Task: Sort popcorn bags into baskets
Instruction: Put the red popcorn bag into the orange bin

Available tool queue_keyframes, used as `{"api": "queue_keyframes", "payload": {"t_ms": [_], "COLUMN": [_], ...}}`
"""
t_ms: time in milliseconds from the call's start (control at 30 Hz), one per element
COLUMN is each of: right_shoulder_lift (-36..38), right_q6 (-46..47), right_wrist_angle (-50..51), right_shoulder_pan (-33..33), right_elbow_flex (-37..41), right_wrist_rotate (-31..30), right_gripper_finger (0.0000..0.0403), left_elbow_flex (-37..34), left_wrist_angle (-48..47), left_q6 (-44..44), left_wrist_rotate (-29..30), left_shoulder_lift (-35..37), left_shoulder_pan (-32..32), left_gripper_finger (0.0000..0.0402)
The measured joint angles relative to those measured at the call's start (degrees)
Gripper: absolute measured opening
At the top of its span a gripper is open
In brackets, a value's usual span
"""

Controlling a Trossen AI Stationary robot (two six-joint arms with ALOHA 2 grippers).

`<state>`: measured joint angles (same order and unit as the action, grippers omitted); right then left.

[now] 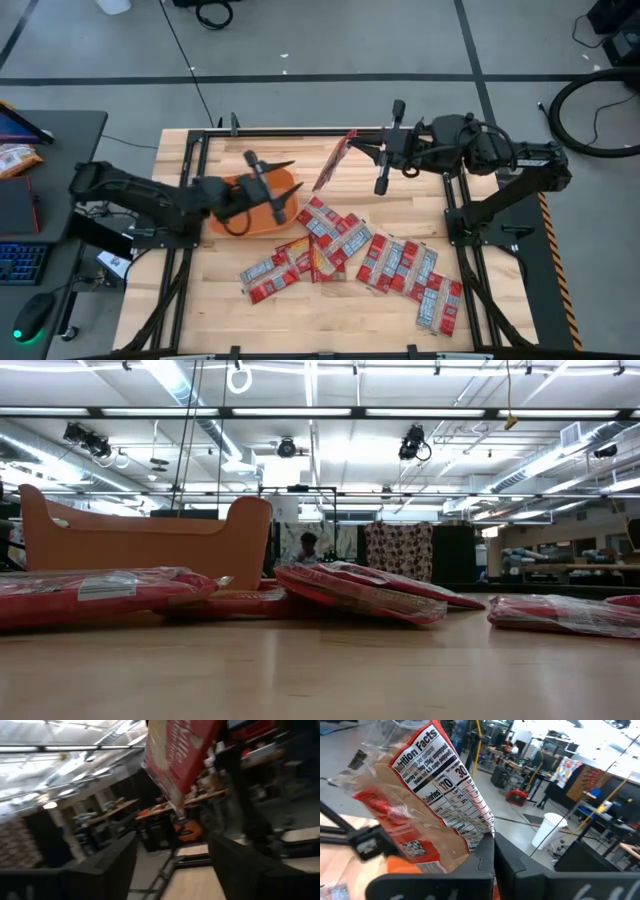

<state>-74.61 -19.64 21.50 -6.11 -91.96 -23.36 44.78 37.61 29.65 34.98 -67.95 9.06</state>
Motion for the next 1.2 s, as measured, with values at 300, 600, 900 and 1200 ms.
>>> {"api": "queue_keyframes", "payload": {"t_ms": [300,600,900,1200], "right_shoulder_lift": [-3.15,-3.56,-3.86,-3.67], "right_q6": [-1.07,-0.98,-0.46,1.14], "right_wrist_angle": [-1.06,-1.35,-2.12,-0.56], "right_shoulder_pan": [0.10,0.11,0.09,-0.24], "right_elbow_flex": [0.04,0.04,0.04,0.04], "right_wrist_rotate": [-1.50,-2.05,-2.14,-2.53], "right_gripper_finger": [0.0004,0.0004,0.0005,0.0047], "left_elbow_flex": [12.80,15.78,15.78,16.54], "left_wrist_angle": [0.96,1.22,2.97,1.32], "left_q6": [5.61,4.22,3.05,2.69], "left_wrist_rotate": [1.72,2.97,5.84,11.64], "left_shoulder_lift": [-13.26,-14.88,-14.81,-14.79], "left_shoulder_pan": [0.05,0.26,0.48,1.81], "left_gripper_finger": [0.0298,0.0286,0.0156,0.0028]}}
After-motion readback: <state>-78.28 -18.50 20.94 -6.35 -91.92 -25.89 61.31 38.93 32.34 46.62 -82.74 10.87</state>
